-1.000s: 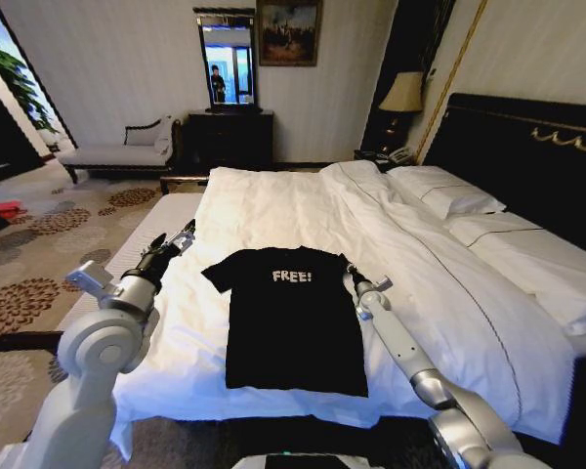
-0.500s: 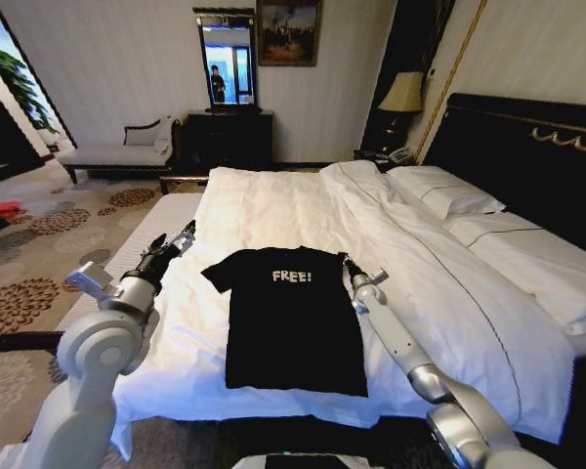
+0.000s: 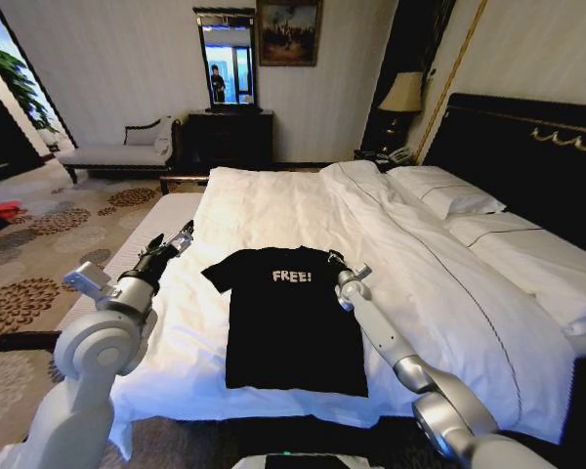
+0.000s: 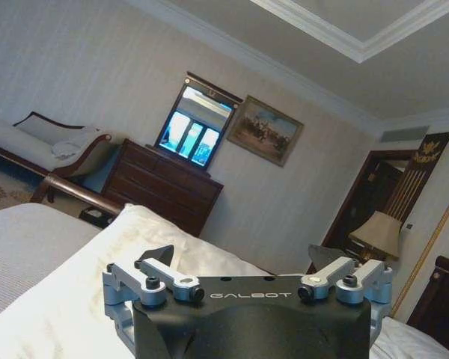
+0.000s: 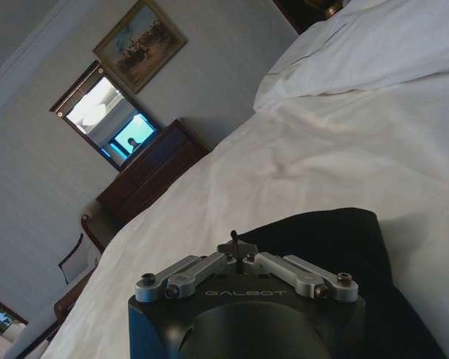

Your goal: Fold the clothes on the bed.

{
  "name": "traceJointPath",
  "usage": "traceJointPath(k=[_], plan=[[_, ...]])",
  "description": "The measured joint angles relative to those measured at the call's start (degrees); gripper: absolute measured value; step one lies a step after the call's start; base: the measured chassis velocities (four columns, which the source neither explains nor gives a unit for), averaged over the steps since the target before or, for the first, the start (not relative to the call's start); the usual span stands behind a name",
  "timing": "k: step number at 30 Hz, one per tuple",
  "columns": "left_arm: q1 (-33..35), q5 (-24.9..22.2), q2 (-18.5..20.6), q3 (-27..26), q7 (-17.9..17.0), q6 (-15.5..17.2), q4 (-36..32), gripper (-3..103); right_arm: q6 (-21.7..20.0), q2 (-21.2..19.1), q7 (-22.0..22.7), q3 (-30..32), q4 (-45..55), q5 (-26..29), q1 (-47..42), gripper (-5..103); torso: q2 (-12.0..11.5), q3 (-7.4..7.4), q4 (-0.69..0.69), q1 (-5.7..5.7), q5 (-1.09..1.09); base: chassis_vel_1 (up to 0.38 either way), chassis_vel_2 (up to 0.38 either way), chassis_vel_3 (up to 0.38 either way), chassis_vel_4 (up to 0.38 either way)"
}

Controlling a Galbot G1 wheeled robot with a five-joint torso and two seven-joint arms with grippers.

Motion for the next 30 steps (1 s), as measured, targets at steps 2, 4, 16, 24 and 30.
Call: traceJointPath(k=[2,4,16,24,30], plan=[[-0.02,0.0,0.0,0.07,0.0,-0.01,0.08,100,0.07,0.21,0.02,-0.11,-0.5,-0.47,0.35,0,0.0,0.0,0.0,0.0,0.0,0.0,0.0,0.0,0.0],[-0.02,0.0,-0.03,0.15,-0.01,-0.02,0.11,100,0.12,0.37,0.05,-0.12,-0.75,-0.7,0.52,0,0.0,0.0,0.0,0.0,0.0,0.0,0.0,0.0,0.0],[0.45,0.11,-0.17,0.12,-0.03,-0.1,0.44,100,0.98,1.08,0.13,-0.1,0.78,-3.53,0.86,16,0.0,0.0,0.0,0.0,0.0,0.0,0.0,0.0,0.0],[0.53,0.82,-0.69,0.97,-0.04,-0.15,1.7,100,2.31,-2.18,-0.89,0.65,13.69,1.25,-2.59,43,0.0,-0.01,-0.01,0.0,0.01,0.0,0.0,0.0,0.0],[0.57,0.84,-1.1,1.15,-0.05,-0.32,4.32,100,3.21,-7.34,1.07,3.43,23.02,1.33,-7.17,71,0.0,-0.01,-0.01,0.0,0.01,0.0,0.0,0.0,0.0]])
